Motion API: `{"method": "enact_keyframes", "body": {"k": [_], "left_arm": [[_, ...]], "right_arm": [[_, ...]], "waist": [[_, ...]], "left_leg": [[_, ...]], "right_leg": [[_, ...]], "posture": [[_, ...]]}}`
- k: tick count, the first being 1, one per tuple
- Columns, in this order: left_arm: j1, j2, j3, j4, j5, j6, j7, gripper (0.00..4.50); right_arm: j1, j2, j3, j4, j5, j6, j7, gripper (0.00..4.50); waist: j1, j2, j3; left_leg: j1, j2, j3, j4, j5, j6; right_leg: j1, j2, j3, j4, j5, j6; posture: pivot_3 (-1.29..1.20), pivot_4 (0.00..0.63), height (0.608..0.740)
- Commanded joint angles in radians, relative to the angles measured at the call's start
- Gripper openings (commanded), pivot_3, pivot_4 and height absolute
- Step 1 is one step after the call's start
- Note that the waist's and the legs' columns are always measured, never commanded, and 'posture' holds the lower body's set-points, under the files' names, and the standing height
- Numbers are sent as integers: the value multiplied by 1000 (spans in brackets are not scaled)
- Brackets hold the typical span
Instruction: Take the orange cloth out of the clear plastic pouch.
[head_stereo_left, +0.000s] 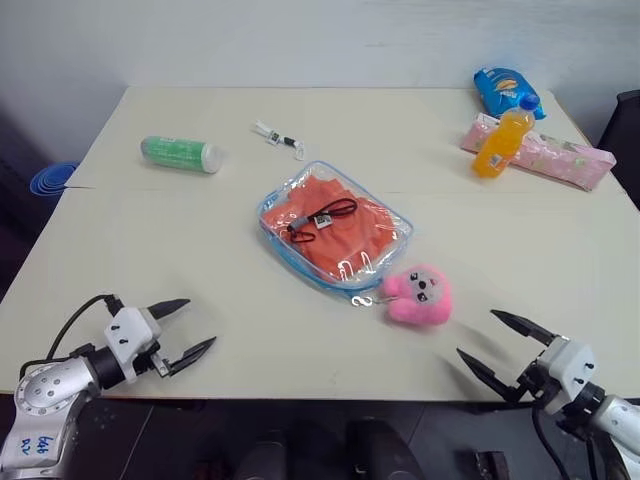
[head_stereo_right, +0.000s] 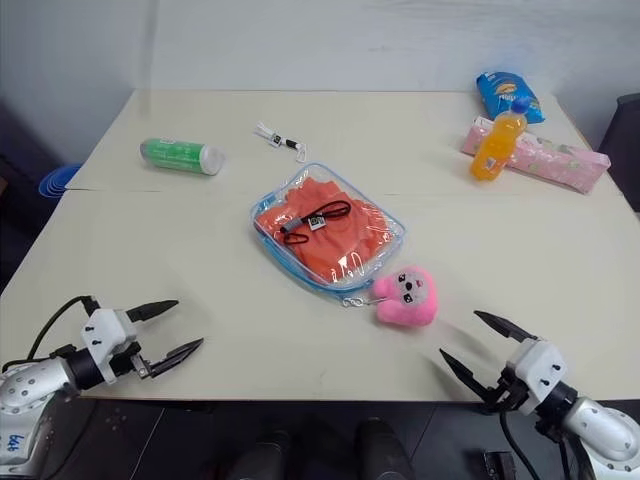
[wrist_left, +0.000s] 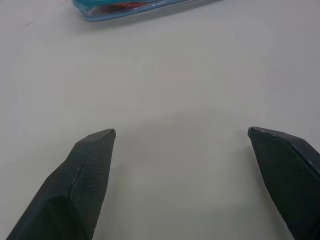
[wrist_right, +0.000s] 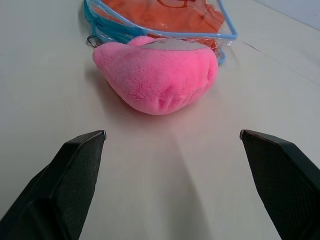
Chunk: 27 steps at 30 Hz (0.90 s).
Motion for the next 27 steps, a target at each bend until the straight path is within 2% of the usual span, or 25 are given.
{"method": "enact_keyframes", "body": {"k": [1,4,17,23,27], "left_arm": [[14,-1,11,-29,-5,-14,1,4470],[18,-1,15,-48,-62,53,-18,4470],[7,11,23,-81,-80,129,-42,4470],[-62,10,20,-79,-86,147,-28,4470],[-136,27,-16,-111,-144,259,-62,4470]], "right_arm": [[5,10,3,-8,8,-15,9,4500],[3,20,0,-7,14,-14,5,4500],[-1,18,21,-7,21,3,37,4500],[6,14,42,-25,15,29,58,4500],[10,27,66,-74,22,31,56,4500]], "waist": [[0,0,0],[0,0,0],[0,0,0],[1,0,0],[1,0,0]], "left_leg": [[0,0,0,0,0,0],[0,0,0,0,0,0],[2,0,0,0,0,0],[2,0,0,0,0,0],[3,0,0,0,0,-1]], "right_leg": [[0,0,0,0,0,0],[0,0,0,0,0,0],[1,0,0,1,0,0],[1,0,0,2,0,0],[1,0,0,3,0,0]], "posture": [[0,150,740],[0,150,740],[0,150,740],[0,150,740],[0,150,740]]}}
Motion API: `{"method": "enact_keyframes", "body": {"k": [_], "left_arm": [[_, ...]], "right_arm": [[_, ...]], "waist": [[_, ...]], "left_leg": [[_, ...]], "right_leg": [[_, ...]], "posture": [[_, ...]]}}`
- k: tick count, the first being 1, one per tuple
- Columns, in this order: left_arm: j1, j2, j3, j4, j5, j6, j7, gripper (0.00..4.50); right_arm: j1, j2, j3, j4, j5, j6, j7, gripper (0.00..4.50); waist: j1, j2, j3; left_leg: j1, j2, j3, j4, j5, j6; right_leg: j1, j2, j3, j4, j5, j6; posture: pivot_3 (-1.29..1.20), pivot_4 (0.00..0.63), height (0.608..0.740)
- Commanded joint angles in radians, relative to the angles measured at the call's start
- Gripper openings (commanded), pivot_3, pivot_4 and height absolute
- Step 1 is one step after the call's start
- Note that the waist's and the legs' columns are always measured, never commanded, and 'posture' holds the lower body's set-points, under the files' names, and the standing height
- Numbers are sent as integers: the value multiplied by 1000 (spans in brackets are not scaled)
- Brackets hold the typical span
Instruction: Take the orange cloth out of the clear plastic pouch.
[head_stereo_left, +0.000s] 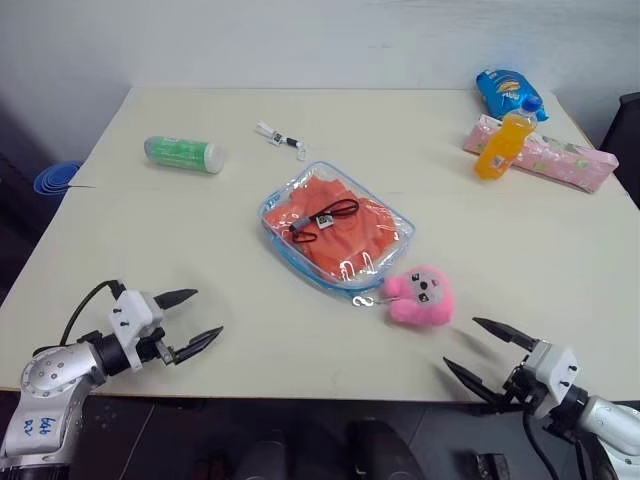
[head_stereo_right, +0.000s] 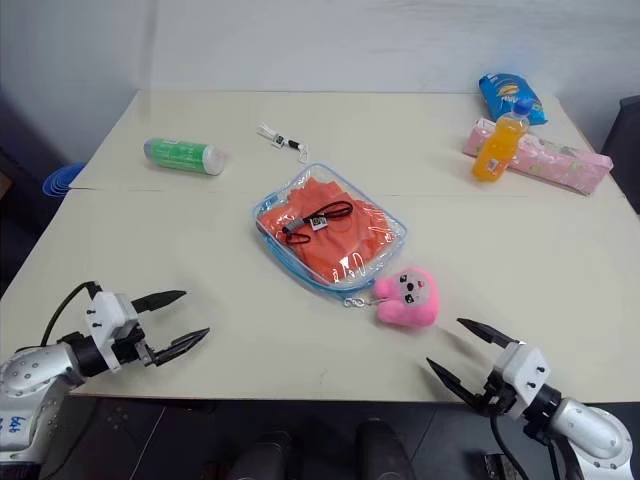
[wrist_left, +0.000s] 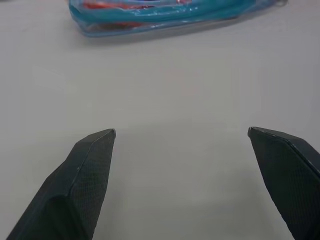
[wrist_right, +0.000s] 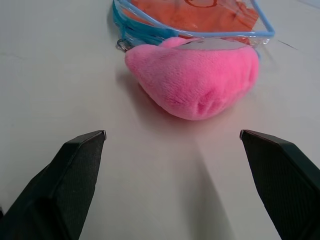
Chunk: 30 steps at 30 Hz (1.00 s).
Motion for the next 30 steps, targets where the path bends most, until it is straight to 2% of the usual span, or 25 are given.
{"method": "enact_keyframes", "body": {"k": [1,4,6,8,10,15,17,20,23,30], "left_arm": [[-72,23,-23,-65,-70,106,-17,4470],[-242,-4,-82,-45,-80,211,28,4470],[-386,-50,-141,13,-36,259,88,4470],[-575,-136,-231,128,28,296,144,4470],[-698,-201,-293,219,45,326,131,4470],[-959,-370,-377,598,189,236,245,4470],[-1045,-421,-395,759,255,137,314,4470],[-1109,-445,-430,888,314,70,300,3899],[-1131,-439,-447,941,347,63,271,2973],[-1096,-401,-337,965,305,-16,297,784]], "right_arm": [[5,13,17,-79,26,-3,0,4500],[-26,54,24,-158,86,2,-32,4500],[-55,92,18,-199,123,-21,-51,4500],[-85,120,11,-232,133,-5,-94,4500],[-101,125,17,-255,154,29,-107,4500],[-122,123,28,-275,124,35,-127,4500],[-118,118,38,-284,106,37,-131,4500],[-102,127,41,-299,90,36,-153,4500],[-77,141,42,-311,78,27,-173,4500],[-66,161,57,-314,61,8,-188,4500]], "waist": [[1,0,0],[5,0,0],[12,-1,1],[22,-1,1],[28,-2,0],[26,-4,1],[24,-5,2],[25,-6,3],[25,-6,3],[24,-6,3]], "left_leg": [[0,0,0,0,0,0],[0,0,0,2,0,-1],[0,-1,-1,4,1,-2],[0,-1,-1,7,1,-2],[-1,-2,-1,11,1,-3],[-8,-1,0,15,3,-6],[-9,-1,1,15,3,-6],[-9,-1,2,15,3,-7],[-10,-1,2,15,4,-8],[-9,-1,2,16,4,-9]], "right_leg": [[0,0,0,0,0,0],[0,0,0,2,0,0],[0,0,-1,5,0,0],[0,1,-1,7,1,1],[0,2,-1,9,2,3],[-5,4,0,11,3,5],[-7,4,1,11,3,5],[-9,4,1,10,3,5],[-10,4,2,11,3,5],[-10,4,2,12,3,5]], "posture": [[0,150,740],[0,150,740],[0,150,740],[0,150,740],[0,150,740],[0,150,740],[0,150,740],[0,150,740],[0,150,740],[0,150,740]]}}
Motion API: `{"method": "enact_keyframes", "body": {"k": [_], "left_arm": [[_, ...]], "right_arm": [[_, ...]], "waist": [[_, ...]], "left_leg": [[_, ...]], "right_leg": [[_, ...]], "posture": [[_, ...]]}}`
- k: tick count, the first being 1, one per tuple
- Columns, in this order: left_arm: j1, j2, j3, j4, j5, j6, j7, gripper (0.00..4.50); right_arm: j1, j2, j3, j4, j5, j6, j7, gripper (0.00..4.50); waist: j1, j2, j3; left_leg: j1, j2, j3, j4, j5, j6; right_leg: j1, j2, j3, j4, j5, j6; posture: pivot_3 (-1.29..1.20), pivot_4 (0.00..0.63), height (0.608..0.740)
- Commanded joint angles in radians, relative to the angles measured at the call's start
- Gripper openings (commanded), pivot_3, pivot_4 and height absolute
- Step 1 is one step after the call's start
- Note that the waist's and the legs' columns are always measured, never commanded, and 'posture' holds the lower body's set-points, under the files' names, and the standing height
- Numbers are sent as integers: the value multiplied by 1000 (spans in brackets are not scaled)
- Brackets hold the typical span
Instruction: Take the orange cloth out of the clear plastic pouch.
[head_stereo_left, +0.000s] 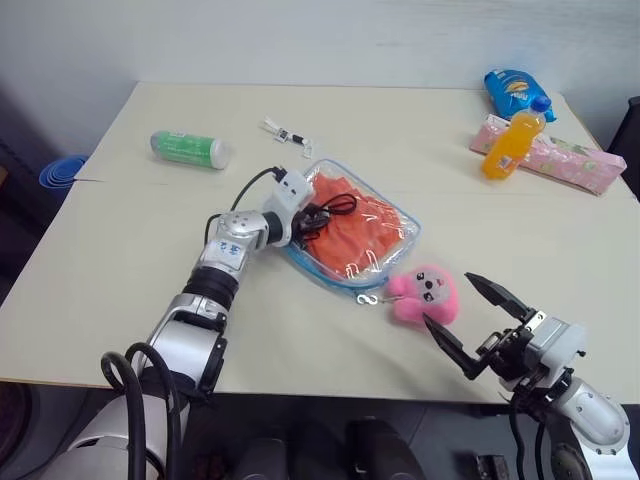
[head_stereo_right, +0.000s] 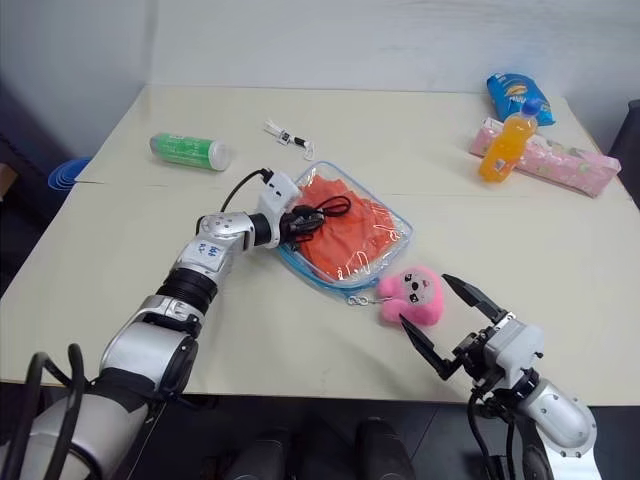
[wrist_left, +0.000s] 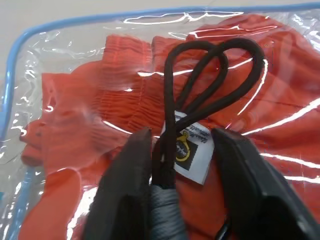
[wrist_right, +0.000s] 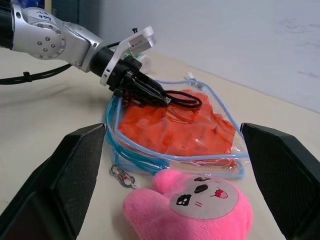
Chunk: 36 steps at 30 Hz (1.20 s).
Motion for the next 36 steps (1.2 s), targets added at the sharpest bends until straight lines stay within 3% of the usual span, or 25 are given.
{"method": "enact_keyframes", "body": {"k": [1,3,12,18,23,26,30,33,36], "left_arm": [[38,40,101,-42,-73,-26,-30,438],[84,70,155,-110,-120,-12,-60,7],[542,278,493,-576,-276,116,82,7],[885,307,647,-870,-336,294,165,7],[926,319,716,-907,-363,338,221,1633],[901,373,702,-882,-343,328,197,2550],[844,570,588,-825,-304,190,-86,3713],[693,642,501,-705,-274,96,-187,3713],[580,686,357,-567,-157,-40,-281,3713]], "right_arm": [[-5,11,8,-41,3,-27,-5,4500],[-25,12,17,-37,10,-25,2,4500],[-196,-6,140,10,21,17,91,4500],[-232,-26,183,59,1,-2,168,4500],[-239,-37,170,76,6,-7,176,4500],[-224,-56,150,82,7,-13,187,4500],[-127,-98,67,75,19,-39,197,4500],[-46,-116,21,46,18,-44,190,4500],[5,-118,-6,20,14,-45,173,4500]], "waist": [[-3,0,0],[-5,0,0],[-25,0,0],[-5,-1,0],[7,-3,0],[1,-3,0],[1,-4,0],[4,-3,1],[-5,0,0]], "left_leg": [[0,0,0,0,0,0],[0,0,0,-1,1,-1],[-2,2,-1,-1,1,-3],[-3,1,-1,-1,-1,1],[-2,0,-3,0,-1,1],[-1,0,-3,-1,-1,1],[-1,0,-3,-2,-1,1],[-1,0,-3,-2,-1,1],[1,0,-2,-3,-1,1]], "right_leg": [[0,0,0,0,0,0],[-2,0,0,1,0,0],[-6,0,0,4,0,-1],[-4,-3,0,1,0,-1],[-3,-3,-2,1,0,-1],[-1,-3,-2,1,0,-1],[-2,-3,-3,0,0,-1],[0,-4,-3,-2,-1,-1],[1,-4,-2,-3,-1,-1]], "posture": [[0,150,740],[0,150,740],[0,150,740],[0,150,740],[0,150,740],[0,150,740],[0,150,740],[0,150,740],[0,150,740]]}}
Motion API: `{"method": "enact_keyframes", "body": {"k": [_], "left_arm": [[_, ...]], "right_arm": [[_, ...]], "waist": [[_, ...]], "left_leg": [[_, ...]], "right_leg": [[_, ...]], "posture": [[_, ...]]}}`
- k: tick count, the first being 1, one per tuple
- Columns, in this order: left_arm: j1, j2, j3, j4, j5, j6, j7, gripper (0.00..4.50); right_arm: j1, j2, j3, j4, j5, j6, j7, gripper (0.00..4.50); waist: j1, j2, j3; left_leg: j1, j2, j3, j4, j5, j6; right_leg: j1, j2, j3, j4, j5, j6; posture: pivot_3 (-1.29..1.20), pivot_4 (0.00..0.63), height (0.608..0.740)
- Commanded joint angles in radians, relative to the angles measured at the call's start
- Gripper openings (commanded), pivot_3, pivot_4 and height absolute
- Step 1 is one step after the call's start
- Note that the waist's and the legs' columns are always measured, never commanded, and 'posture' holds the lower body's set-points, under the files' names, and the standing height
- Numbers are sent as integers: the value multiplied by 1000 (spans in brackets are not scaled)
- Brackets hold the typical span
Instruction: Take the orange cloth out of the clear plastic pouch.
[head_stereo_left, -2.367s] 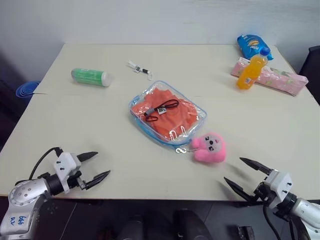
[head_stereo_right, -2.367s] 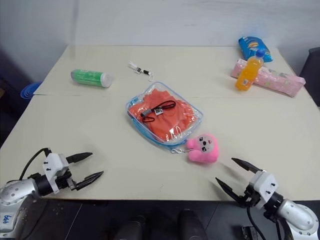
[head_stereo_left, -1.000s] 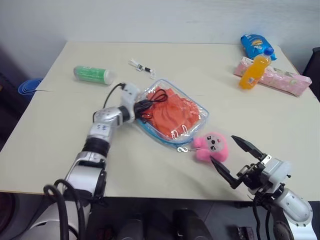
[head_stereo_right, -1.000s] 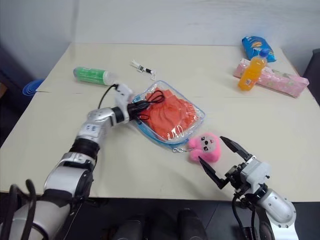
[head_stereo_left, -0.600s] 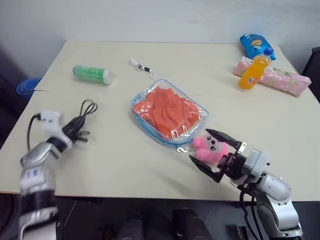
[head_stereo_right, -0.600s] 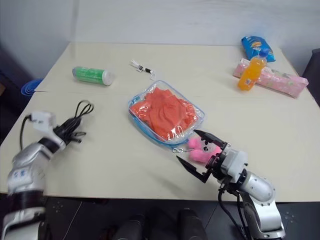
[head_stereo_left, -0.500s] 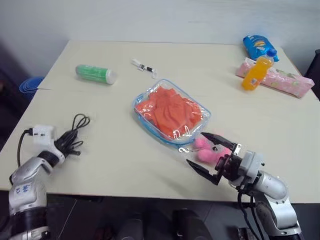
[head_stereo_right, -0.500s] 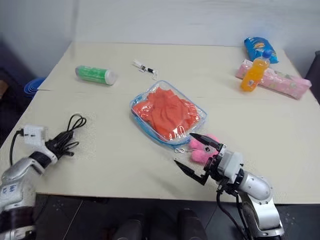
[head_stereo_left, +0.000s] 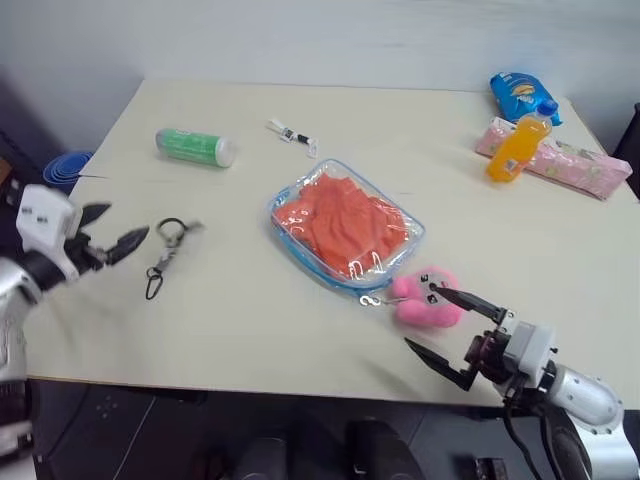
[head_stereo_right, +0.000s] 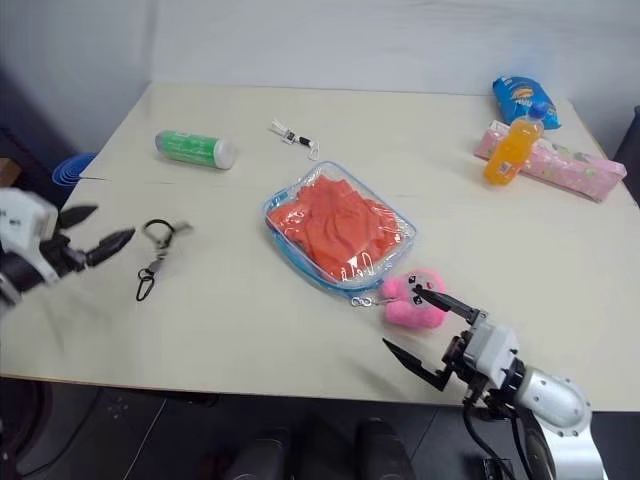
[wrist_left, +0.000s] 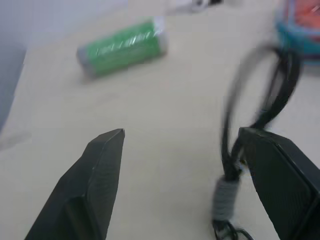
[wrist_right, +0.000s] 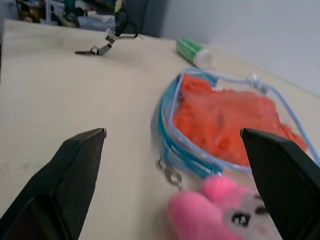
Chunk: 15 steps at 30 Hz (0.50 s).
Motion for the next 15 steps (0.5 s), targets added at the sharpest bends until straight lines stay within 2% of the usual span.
{"method": "enact_keyframes", "body": {"k": [1,2,6,8,10,12,15], "left_arm": [[-112,30,-161,157,128,-151,-117,3713],[-179,12,-199,222,151,-173,-127,3713],[-335,-59,-268,399,174,-328,-192,4488],[-400,-113,-300,493,189,-434,-224,4488],[-465,-156,-374,608,267,-554,-243,4488],[-541,-196,-431,725,348,-648,-198,4488],[-652,-252,-499,866,473,-755,-32,4488]], "right_arm": [[51,-5,-51,-65,15,-22,-21,4500],[69,-2,-62,-77,11,-21,-33,4500],[119,10,-83,-136,-3,-5,-84,4500],[138,14,-83,-157,-7,6,-105,4500],[154,13,-70,-182,-17,15,-118,4500],[158,11,-64,-198,-23,21,-129,4500],[155,10,-69,-207,-29,28,-146,4500]], "waist": [[-5,1,0],[-5,1,0],[-5,0,0],[-1,0,0],[2,-1,0],[4,-1,0],[5,-2,1]], "left_leg": [[1,0,1,-1,0,0],[1,0,1,-1,0,0],[1,1,1,0,0,0],[0,1,1,1,0,0],[-1,1,2,2,0,0],[-1,0,2,2,0,1],[-1,0,2,3,0,1]], "right_leg": [[0,0,1,0,0,0],[1,1,1,0,0,0],[-1,3,0,2,0,0],[-2,3,1,3,0,0],[-2,3,1,3,0,0],[-2,3,1,3,0,1],[-2,3,0,3,0,1]], "posture": [[0,150,740],[0,150,740],[0,150,740],[0,150,740],[0,150,740],[0,150,740],[0,150,740]]}}
